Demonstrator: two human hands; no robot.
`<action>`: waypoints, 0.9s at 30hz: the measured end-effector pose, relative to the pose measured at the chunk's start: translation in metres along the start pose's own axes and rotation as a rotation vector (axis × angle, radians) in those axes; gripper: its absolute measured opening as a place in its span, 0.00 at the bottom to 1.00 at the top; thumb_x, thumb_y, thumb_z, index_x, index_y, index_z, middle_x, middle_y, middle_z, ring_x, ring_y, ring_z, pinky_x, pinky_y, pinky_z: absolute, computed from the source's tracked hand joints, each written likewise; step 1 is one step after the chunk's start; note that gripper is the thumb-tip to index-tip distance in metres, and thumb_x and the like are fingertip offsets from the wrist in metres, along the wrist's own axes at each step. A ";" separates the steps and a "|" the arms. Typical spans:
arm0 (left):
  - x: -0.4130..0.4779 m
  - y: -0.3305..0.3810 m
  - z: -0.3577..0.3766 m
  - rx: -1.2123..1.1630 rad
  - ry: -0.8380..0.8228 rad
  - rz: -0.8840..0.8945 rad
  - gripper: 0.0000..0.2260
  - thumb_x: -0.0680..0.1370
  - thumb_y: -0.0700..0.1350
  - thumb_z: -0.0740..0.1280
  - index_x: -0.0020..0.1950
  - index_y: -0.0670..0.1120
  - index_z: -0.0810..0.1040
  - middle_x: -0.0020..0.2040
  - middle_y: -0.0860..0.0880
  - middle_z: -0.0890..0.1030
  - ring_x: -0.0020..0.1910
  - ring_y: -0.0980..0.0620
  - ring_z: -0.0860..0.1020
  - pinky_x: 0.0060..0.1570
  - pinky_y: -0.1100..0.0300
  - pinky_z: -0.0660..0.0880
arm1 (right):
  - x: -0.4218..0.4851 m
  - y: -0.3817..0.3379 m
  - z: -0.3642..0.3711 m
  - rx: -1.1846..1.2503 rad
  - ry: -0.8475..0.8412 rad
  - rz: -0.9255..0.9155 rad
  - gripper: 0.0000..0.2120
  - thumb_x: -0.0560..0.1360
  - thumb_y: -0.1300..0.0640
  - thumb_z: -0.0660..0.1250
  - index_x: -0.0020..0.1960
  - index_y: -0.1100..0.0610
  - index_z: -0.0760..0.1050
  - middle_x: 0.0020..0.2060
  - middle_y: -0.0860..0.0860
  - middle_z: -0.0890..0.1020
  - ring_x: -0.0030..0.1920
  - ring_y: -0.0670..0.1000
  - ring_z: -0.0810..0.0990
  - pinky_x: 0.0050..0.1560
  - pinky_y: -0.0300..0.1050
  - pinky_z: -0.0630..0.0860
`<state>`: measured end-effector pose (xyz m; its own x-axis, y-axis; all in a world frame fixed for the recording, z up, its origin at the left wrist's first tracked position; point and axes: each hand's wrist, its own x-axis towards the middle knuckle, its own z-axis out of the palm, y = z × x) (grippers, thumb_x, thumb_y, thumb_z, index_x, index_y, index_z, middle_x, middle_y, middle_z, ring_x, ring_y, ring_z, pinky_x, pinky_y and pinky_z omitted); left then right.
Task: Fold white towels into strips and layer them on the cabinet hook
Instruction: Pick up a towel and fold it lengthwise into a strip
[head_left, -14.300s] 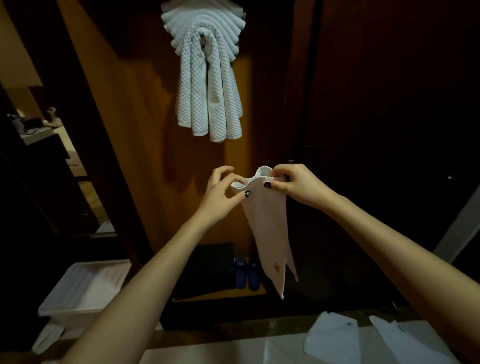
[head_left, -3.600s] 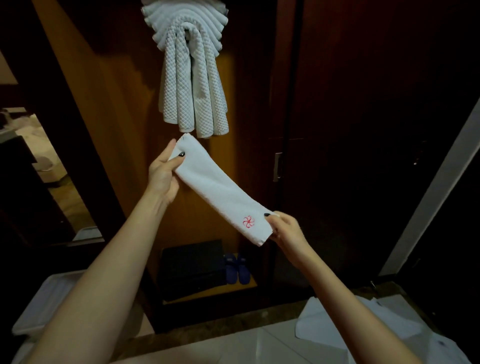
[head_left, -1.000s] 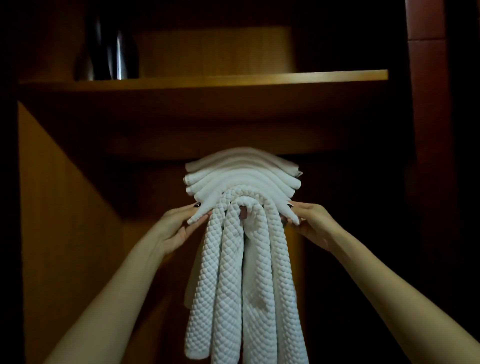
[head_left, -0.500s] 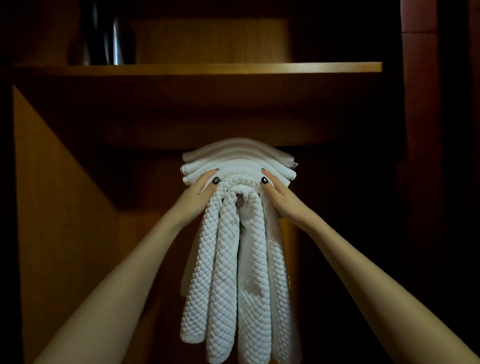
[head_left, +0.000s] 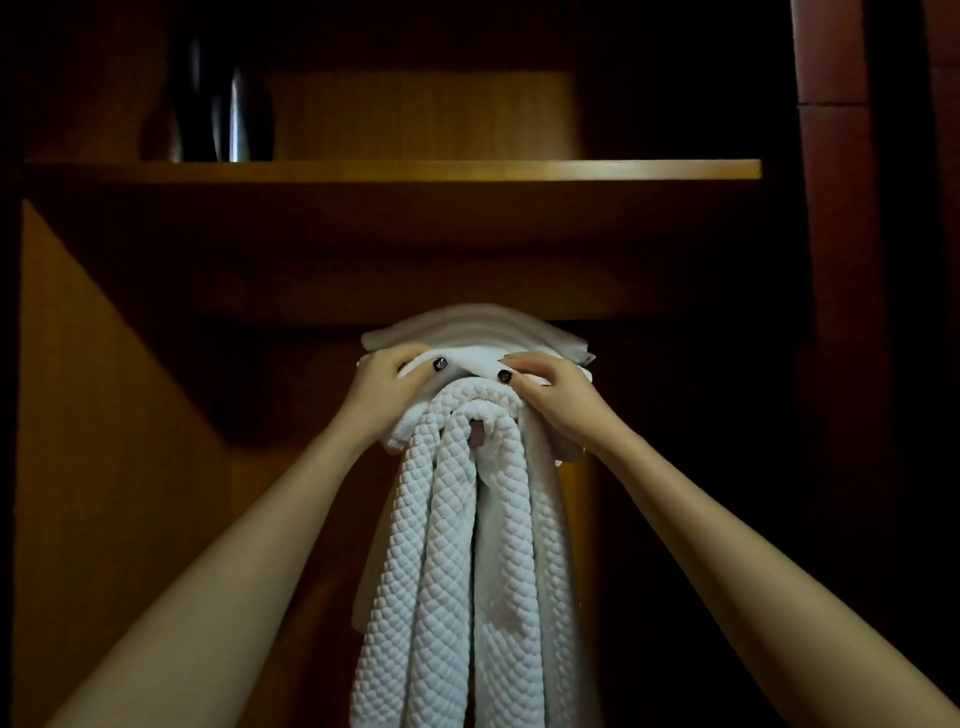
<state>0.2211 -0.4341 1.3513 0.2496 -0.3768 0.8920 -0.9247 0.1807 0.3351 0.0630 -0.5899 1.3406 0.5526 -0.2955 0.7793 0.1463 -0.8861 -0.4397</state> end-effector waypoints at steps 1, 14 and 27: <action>0.002 0.003 -0.001 -0.006 -0.010 0.010 0.06 0.79 0.40 0.68 0.52 0.42 0.83 0.46 0.50 0.83 0.45 0.56 0.78 0.42 0.72 0.69 | 0.002 -0.001 0.001 -0.005 -0.008 -0.022 0.09 0.80 0.53 0.64 0.57 0.51 0.81 0.52 0.37 0.80 0.56 0.33 0.76 0.56 0.27 0.70; -0.002 -0.004 -0.008 0.367 -0.208 0.104 0.08 0.81 0.43 0.64 0.57 0.45 0.80 0.53 0.49 0.82 0.55 0.49 0.78 0.46 0.59 0.67 | 0.007 -0.006 -0.002 -0.168 -0.088 -0.065 0.10 0.83 0.54 0.58 0.45 0.50 0.75 0.39 0.41 0.77 0.40 0.38 0.73 0.44 0.43 0.69; -0.016 0.005 0.017 -0.121 -0.355 -0.171 0.20 0.82 0.60 0.52 0.72 0.59 0.67 0.67 0.63 0.69 0.67 0.63 0.66 0.61 0.73 0.62 | -0.019 0.014 0.022 0.116 -0.055 0.077 0.16 0.82 0.39 0.51 0.62 0.41 0.73 0.56 0.37 0.79 0.61 0.35 0.74 0.63 0.38 0.69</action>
<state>0.2076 -0.4424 1.3334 0.2627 -0.6968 0.6675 -0.8327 0.1857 0.5216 0.0733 -0.5892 1.3096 0.6096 -0.3382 0.7170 0.1940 -0.8133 -0.5486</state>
